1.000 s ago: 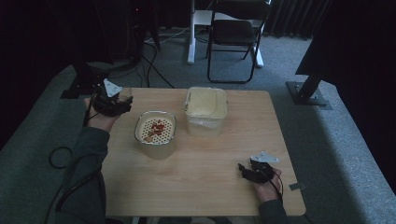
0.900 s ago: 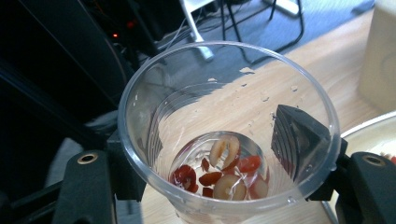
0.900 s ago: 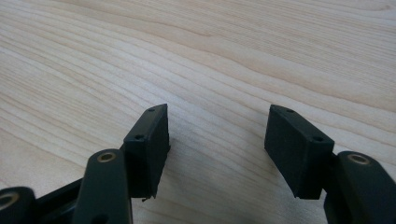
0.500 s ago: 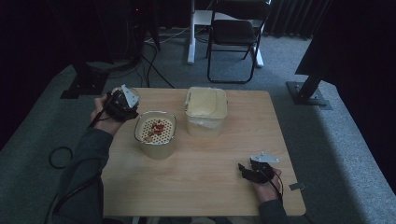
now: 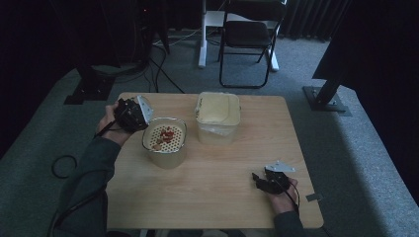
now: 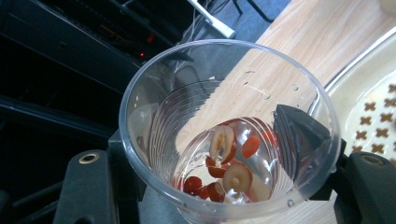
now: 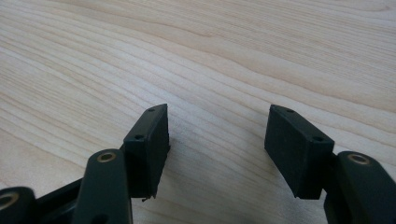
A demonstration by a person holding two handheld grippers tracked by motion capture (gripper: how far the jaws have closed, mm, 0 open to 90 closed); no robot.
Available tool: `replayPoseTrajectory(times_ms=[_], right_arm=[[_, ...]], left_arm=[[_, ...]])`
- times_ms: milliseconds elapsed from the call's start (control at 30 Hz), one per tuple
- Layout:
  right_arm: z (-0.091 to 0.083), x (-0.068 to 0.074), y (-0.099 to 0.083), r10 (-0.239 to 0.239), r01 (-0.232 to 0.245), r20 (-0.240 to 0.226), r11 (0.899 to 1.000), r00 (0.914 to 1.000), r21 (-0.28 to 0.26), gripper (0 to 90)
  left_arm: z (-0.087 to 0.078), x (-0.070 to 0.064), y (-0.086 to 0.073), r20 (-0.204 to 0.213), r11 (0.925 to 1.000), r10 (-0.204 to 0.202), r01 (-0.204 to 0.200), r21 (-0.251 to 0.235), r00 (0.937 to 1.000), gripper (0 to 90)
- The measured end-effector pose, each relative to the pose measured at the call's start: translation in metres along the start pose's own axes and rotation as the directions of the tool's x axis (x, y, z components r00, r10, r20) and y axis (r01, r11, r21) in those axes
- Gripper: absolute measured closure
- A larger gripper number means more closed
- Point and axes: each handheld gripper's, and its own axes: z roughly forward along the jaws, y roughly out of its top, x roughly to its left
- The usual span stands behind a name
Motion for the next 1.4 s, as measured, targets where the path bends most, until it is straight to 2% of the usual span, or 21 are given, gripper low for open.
replayPoseTrajectory(times_ms=[133, 167, 200, 267, 467, 733, 800, 833, 900, 1133, 1367, 1400], right_arm=[[0.0, 0.0, 0.0, -0.001, 0.001, -0.001, 1.0, 1.0, 0.0, 39.5], [0.0, 0.0, 0.0, -0.001, 0.001, -0.001, 1.0, 1.0, 0.0, 39.5], [0.0, 0.0, 0.0, -0.001, 0.001, -0.001, 1.0, 1.0, 0.0, 39.5], [0.0, 0.0, 0.0, -0.001, 0.001, -0.001, 1.0, 1.0, 0.0, 39.5], [0.0, 0.0, 0.0, -0.001, 0.001, -0.002, 1.0, 1.0, 0.0, 39.5], [0.0, 0.0, 0.0, -0.001, 0.001, -0.002, 1.0, 1.0, 0.0, 39.5], [0.0, 0.0, 0.0, -0.001, 0.001, -0.002, 1.0, 1.0, 0.0, 39.5], [0.0, 0.0, 0.0, -0.001, 0.001, -0.002, 1.0, 1.0, 0.0, 39.5], [0.0, 0.0, 0.0, -0.001, 0.001, -0.002, 1.0, 1.0, 0.0, 39.5], [0.0, 0.0, 0.0, -0.002, 0.002, -0.003, 1.0, 1.0, 0.0, 39.5], [0.0, 0.0, 0.0, -0.002, 0.002, -0.003, 1.0, 1.0, 0.0, 39.5], [0.0, 0.0, 0.0, -0.002, 0.002, -0.003, 1.0, 1.0, 0.0, 39.5]], left_arm=[[0.0, -0.004, 0.001, -0.024, 0.9983, 0.056, -0.055, 0.016, 0.9982, 33.7], [0.0, -0.005, 0.002, -0.029, 0.9964, 0.081, -0.08, 0.026, 0.9963, 33.8], [0.0, -0.005, 0.002, -0.029, 0.9964, 0.081, -0.08, 0.026, 0.9963, 34.2], [0.001, -0.006, 0.004, -0.038, 0.9926, 0.114, -0.113, 0.044, 0.9927, 34.2], [0.001, -0.009, 0.006, -0.037, 0.9911, 0.127, -0.125, 0.047, 0.9913, 34.7], [0.0, -0.012, 0.008, -0.059, 0.9827, 0.178, -0.174, 0.063, 0.9824, 35.5], [0.0, -0.012, 0.008, -0.059, 0.9827, 0.178, -0.174, 0.063, 0.9824, 35.6], [-0.001, -0.013, 0.009, -0.065, 0.9781, 0.2, -0.195, 0.071, 0.9776, 35.7], [-0.001, -0.014, 0.01, -0.071, 0.9744, 0.216, -0.211, 0.078, 0.9737, 35.7], [-0.002, -0.016, 0.013, -0.082, 0.9668, 0.248, -0.242, 0.083, 0.9652, 36.0], [-0.002, -0.019, 0.014, -0.1, 0.9529, 0.297, -0.288, 0.095, 0.9496, 36.2], [-0.002, -0.02, 0.015, -0.104, 0.9483, 0.311, -0.3, 0.103, 0.9449, 36.2]])
